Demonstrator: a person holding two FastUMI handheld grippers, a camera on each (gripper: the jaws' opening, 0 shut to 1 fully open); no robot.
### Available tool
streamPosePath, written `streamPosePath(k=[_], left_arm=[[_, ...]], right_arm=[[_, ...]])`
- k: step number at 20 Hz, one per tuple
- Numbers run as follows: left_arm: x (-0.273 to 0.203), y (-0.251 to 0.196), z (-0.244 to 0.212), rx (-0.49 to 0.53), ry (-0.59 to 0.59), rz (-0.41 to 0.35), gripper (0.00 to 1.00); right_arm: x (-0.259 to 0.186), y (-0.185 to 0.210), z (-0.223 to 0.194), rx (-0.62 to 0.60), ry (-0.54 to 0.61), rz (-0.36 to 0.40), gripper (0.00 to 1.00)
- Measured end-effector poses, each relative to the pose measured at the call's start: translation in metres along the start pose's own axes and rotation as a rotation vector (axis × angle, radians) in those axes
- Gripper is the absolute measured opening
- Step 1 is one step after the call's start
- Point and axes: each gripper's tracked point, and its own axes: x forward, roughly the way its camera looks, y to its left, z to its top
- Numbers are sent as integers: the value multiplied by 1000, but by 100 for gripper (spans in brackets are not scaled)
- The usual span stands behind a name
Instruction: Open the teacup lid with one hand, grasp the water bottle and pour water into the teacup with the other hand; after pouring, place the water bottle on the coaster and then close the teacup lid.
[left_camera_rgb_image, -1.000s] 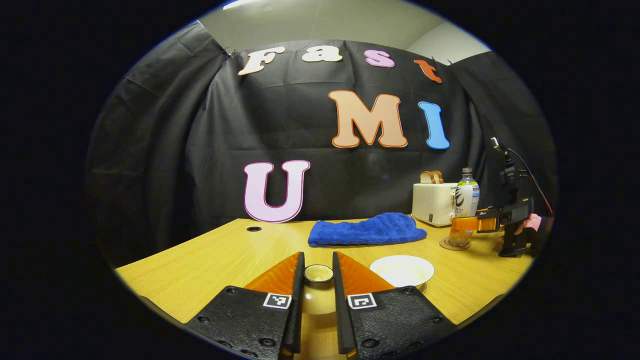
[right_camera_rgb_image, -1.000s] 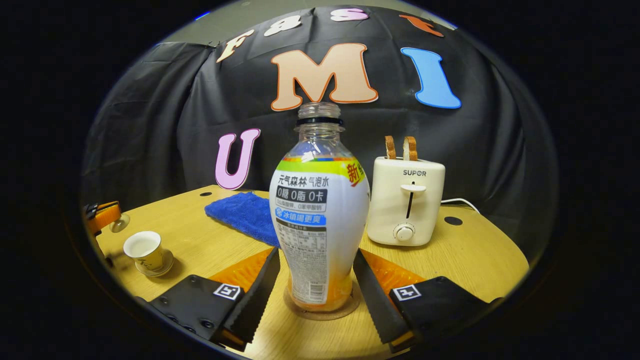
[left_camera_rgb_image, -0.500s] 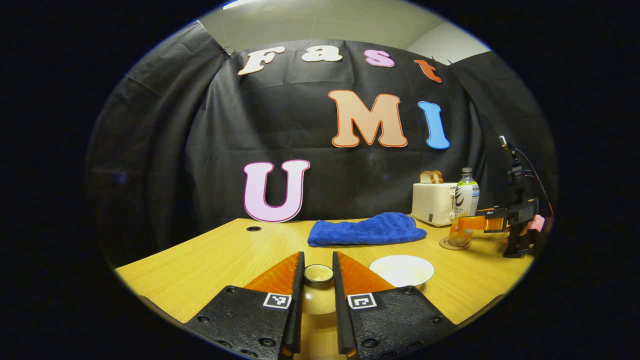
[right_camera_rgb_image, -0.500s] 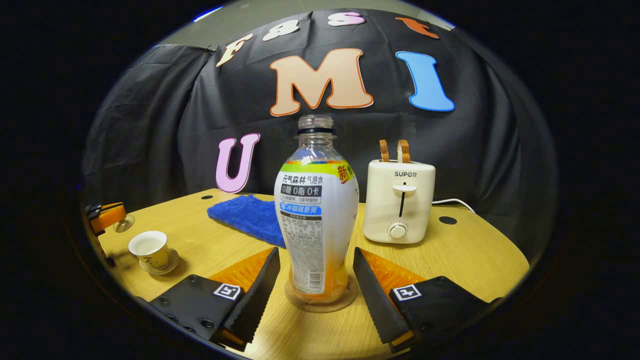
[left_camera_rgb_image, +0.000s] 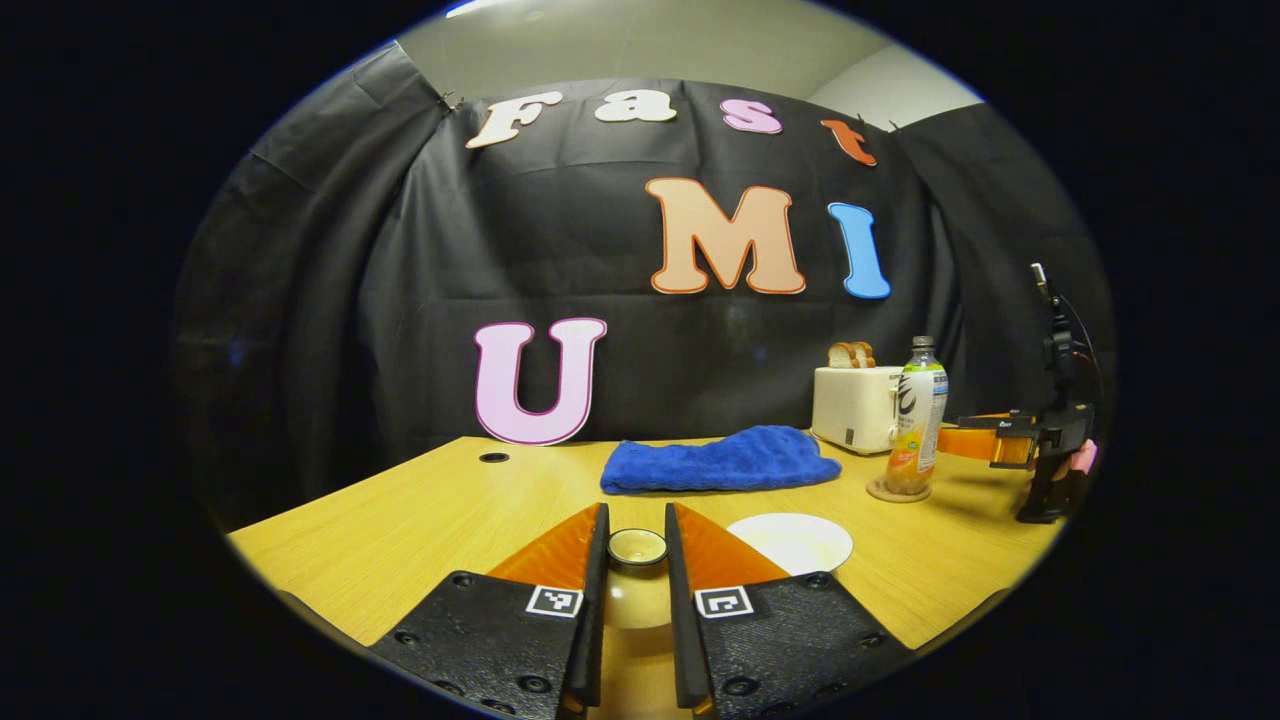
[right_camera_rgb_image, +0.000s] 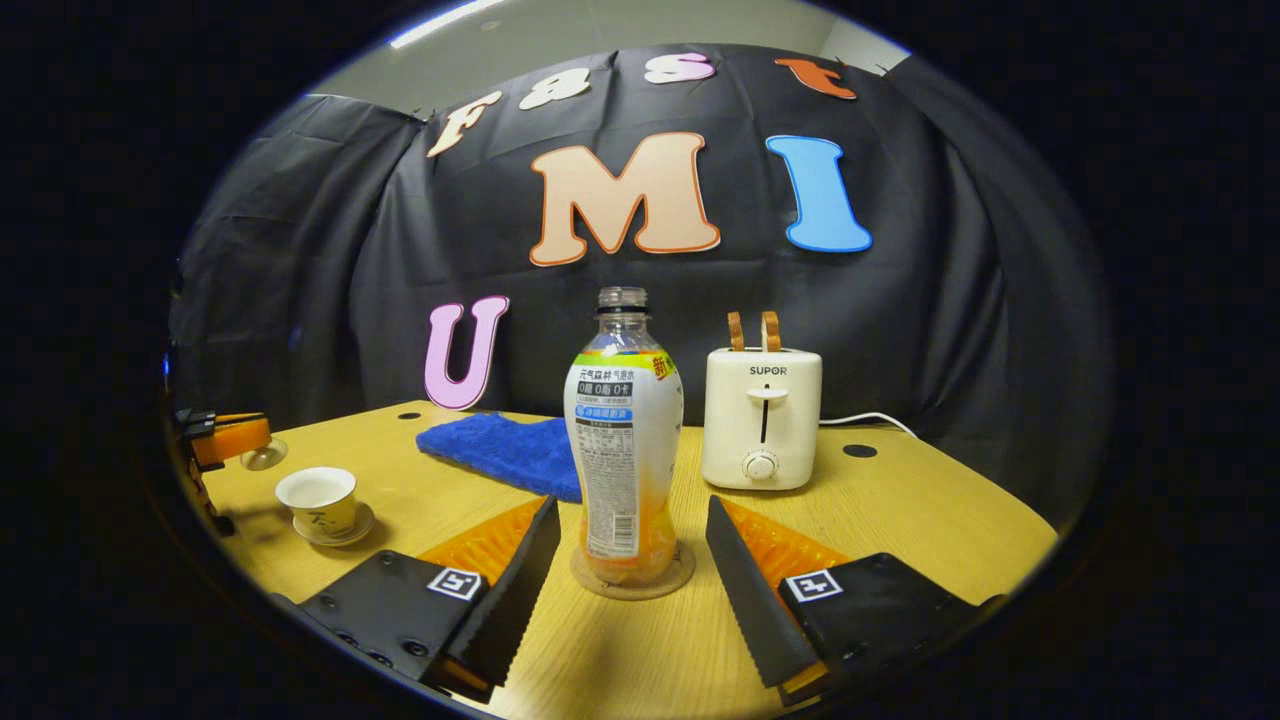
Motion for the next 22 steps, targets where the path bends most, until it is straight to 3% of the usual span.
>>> streamPosePath(k=[1, 2, 4, 9, 11, 16, 21, 22], left_arm=[[1, -6, 0, -1, 1, -14, 27], [3, -11, -1, -1, 0, -30, 27], [8, -23, -2, 0, 3, -56, 27], [18, -51, -1, 3, 4, -99, 26], [21, -62, 0, 2, 3, -122, 26], [25, -78, -1, 6, 7, -161, 26], [31, -90, -3, 19, 22, -203, 27], [32, -92, -5, 26, 32, -208, 26]], right_arm=[[-6, -1, 3, 3, -20, -8, 97], [-13, -3, 7, 5, -46, -17, 90], [-26, -5, 16, 9, -101, -37, 93], [-49, -9, 13, 11, -101, -80, 90], [-57, -12, 12, 12, -102, -94, 96], [-75, -19, 13, 14, -107, -129, 93], [-75, -18, 12, 13, -104, -127, 96], [-76, -18, 12, 12, -105, -127, 89]])
